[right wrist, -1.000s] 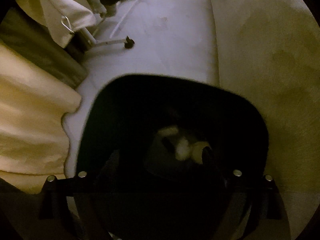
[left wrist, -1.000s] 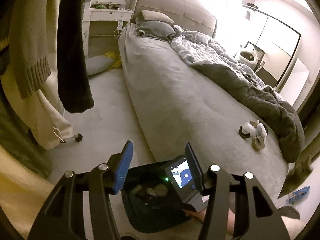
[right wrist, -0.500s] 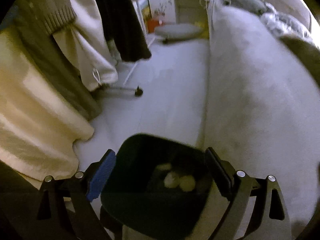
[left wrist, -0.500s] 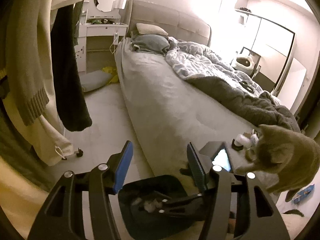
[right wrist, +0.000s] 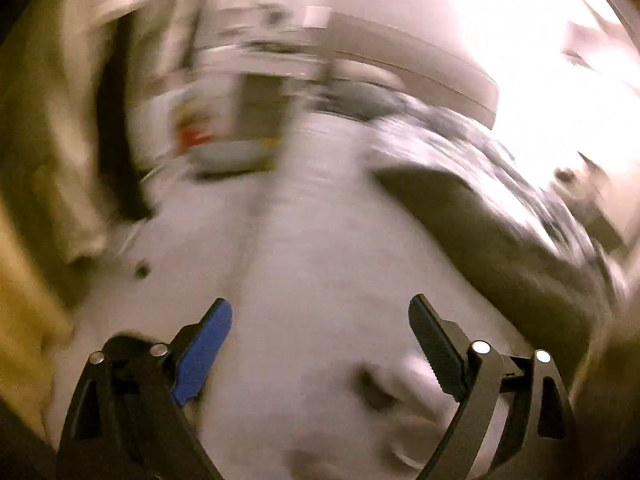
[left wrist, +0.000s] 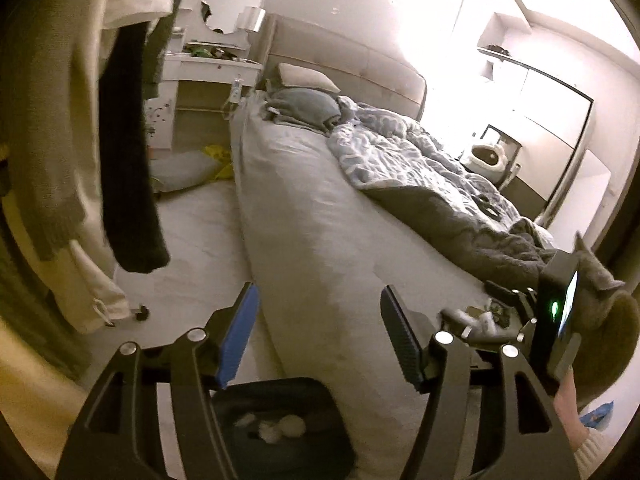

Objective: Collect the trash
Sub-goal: 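Move both open tools back toward the remaining items on the bed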

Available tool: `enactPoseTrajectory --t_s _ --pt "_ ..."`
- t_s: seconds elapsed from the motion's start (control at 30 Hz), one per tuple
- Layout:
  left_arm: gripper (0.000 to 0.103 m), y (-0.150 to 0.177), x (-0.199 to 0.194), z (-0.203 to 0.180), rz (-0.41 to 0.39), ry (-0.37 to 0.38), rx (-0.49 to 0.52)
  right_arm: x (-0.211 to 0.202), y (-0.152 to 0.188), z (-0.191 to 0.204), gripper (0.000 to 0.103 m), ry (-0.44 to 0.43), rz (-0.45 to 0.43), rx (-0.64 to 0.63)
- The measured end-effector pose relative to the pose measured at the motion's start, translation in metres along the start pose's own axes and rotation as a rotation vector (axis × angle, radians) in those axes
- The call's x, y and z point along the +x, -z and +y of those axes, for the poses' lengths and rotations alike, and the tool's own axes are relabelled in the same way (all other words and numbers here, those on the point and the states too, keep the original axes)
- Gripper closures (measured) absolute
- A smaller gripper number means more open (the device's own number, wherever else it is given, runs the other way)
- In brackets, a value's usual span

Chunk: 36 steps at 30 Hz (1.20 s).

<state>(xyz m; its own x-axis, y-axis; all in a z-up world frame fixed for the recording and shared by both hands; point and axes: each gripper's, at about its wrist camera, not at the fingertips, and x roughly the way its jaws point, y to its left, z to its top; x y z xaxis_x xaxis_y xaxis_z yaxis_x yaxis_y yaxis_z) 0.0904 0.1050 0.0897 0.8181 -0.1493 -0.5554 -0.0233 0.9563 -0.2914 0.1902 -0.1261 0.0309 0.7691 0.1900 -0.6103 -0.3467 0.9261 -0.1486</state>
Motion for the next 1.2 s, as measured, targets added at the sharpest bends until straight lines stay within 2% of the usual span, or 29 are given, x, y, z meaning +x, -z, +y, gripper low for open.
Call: enactPoseTrajectory --t_s 0.07,0.17,0.2,0.23,0.33,0.5,0.57,0.6,0.63,0.7,0.83,0.9,0.93,0.97,1.03,1.13,1.2 --pt "0.036 0.001 0.008 -0.018 0.011 0.016 0.028 -0.005 0.007 -0.037 0.023 0.07 -0.009 0.085" --pt "0.036 0.003 0.017 -0.038 0.022 0.043 0.052 -0.017 0.016 -0.075 0.022 0.115 -0.036 0.118" --pt "0.036 0.003 0.021 -0.044 0.026 0.052 0.053 -0.02 0.022 -0.088 0.012 0.121 -0.036 0.145" --pt "0.036 0.004 0.023 -0.048 0.028 0.06 0.052 -0.023 0.027 -0.101 0.008 0.121 -0.035 0.168" --pt "0.036 0.008 0.032 -0.065 0.04 0.085 0.06 -0.037 0.04 -0.146 0.008 0.151 -0.041 0.229" --pt "0.036 0.017 0.05 -0.093 0.066 0.091 0.09 -0.063 0.054 -0.184 0.01 0.198 -0.084 0.168" --pt "0.035 0.019 0.058 -0.1 0.077 0.097 0.096 -0.066 0.061 -0.2 0.01 0.235 -0.09 0.145" --pt "0.035 0.021 0.061 -0.103 0.083 0.096 0.098 -0.068 0.063 -0.212 0.011 0.279 -0.093 0.156" --pt "0.035 0.023 0.065 -0.108 0.091 0.096 0.102 -0.07 0.065 -0.221 0.011 0.294 -0.096 0.185" --pt "0.035 0.026 0.071 -0.116 0.102 0.097 0.111 -0.079 0.073 -0.263 0.011 0.312 -0.107 0.334" --pt "0.034 0.035 0.081 -0.133 0.122 0.103 0.155 -0.103 0.111 -0.354 0.01 0.403 -0.095 0.612" --pt "0.034 0.038 0.089 -0.136 0.138 0.11 0.163 -0.12 0.132 -0.385 0.009 0.494 -0.077 0.669" --pt "0.034 0.038 0.092 -0.137 0.142 0.112 0.163 -0.133 0.141 -0.395 0.003 0.586 -0.08 0.675" --pt "0.034 0.04 0.097 -0.138 0.15 0.114 0.166 -0.14 0.146 -0.398 0.003 0.624 -0.083 0.673" --pt "0.032 0.042 0.105 -0.14 0.164 0.121 0.166 -0.15 0.147 -0.395 0.003 0.544 -0.11 0.65" --pt "0.024 0.043 0.12 -0.148 0.18 0.148 0.172 -0.144 0.125 -0.359 0.003 0.51 -0.108 0.526" --pt "0.021 0.045 0.129 -0.155 0.188 0.167 0.19 -0.131 0.105 -0.322 0.003 0.391 -0.113 0.436"
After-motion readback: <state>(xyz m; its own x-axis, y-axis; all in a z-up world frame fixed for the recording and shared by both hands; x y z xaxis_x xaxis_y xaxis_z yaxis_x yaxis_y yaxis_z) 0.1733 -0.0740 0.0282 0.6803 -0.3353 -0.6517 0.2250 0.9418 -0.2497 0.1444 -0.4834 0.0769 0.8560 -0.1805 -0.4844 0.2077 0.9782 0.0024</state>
